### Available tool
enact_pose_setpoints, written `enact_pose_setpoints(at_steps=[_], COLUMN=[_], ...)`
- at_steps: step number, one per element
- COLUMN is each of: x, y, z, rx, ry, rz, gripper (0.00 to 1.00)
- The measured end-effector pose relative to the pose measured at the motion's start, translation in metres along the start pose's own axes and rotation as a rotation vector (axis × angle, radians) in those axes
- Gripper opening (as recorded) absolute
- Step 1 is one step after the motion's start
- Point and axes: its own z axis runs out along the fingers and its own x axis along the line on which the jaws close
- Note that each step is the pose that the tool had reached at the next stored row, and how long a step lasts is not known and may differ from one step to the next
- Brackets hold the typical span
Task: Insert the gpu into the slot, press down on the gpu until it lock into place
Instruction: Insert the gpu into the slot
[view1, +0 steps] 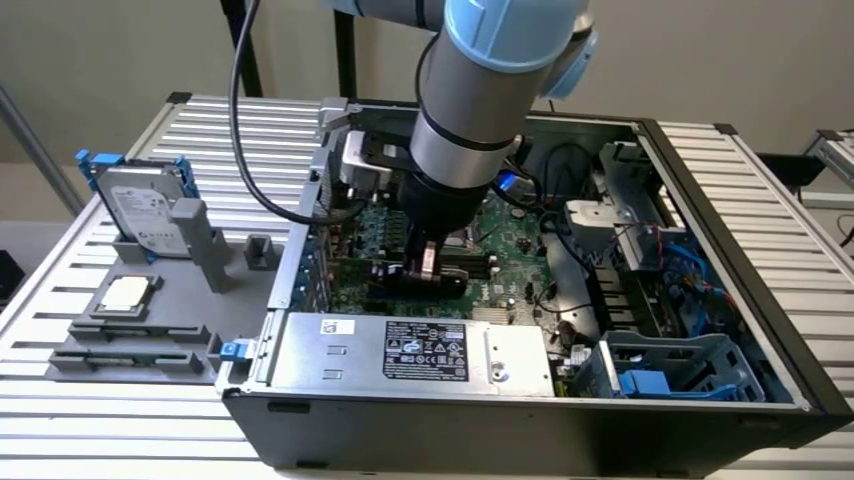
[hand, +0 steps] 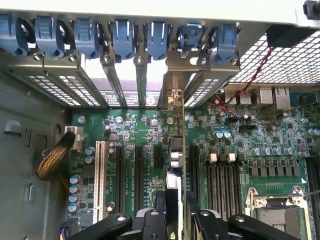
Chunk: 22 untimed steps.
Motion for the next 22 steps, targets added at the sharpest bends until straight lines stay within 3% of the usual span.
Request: enact_pose_setpoints(at_steps=[14,15,16,17,22], x=[0.000,0.000,0.000,0.000,-0.002], y=[-0.0018,-0.0020,-0.0017,-0.0013,0.0025], z=[0.0042,0.0050,0.0039,0.0012,-0.0211], rx=[-0.0008,0.0004,-0.0005,-0.0007,-0.0009], ry=[-0.0002,-0.0024,-0.0010,-0.0005,-0.0002], rz=[0.000,0.000,0.000,0.000,0.000], gripper=[0.26,0.27,0.27,0.34,0.34])
